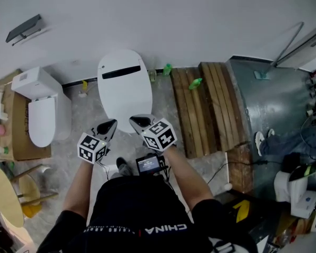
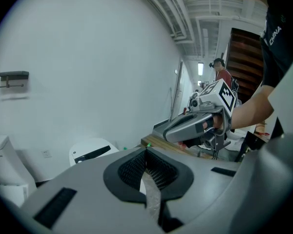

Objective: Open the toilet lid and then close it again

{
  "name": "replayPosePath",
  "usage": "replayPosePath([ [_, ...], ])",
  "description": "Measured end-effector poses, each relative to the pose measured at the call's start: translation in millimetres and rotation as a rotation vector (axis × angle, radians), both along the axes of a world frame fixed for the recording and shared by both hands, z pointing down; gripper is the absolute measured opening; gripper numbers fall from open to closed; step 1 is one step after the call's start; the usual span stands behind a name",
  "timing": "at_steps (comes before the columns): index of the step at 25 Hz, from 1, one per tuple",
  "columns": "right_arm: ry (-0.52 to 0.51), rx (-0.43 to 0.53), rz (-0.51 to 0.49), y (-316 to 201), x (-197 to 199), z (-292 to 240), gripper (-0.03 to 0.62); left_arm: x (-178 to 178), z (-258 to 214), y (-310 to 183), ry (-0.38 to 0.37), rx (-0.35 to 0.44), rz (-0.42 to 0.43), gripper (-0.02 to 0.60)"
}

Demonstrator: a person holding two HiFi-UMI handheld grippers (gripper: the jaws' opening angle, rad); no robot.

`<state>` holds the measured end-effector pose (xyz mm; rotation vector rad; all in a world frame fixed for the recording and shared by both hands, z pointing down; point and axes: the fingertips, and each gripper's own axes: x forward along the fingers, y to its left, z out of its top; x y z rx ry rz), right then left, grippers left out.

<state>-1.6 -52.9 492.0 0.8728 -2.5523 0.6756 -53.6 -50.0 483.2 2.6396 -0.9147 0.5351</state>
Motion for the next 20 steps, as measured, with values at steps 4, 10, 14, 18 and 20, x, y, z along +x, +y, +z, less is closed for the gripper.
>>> replayPosePath([
  [4, 0.031, -0.002, -0.007, -8, 5, 17, 0.021, -10, 12, -9, -0.007, -0.006, -0.040, 0.009],
  [10, 0.022, -0.106, -0.028, -14, 17, 67, 0.106, -20, 62, -15, -0.029, -0.096, -0.080, 0.056],
  [14, 0.052, -0.151, -0.009, -21, 30, 113, 0.144, -21, 116, -20, -0.079, -0.149, -0.084, 0.134],
  [18, 0.073, -0.205, 0.014, -28, 36, 169, 0.189, -26, 180, -23, -0.118, -0.216, -0.102, 0.220],
  [20, 0.092, -0.237, 0.024, -29, 39, 200, 0.221, -28, 212, -21, -0.133, -0.253, -0.113, 0.255],
])
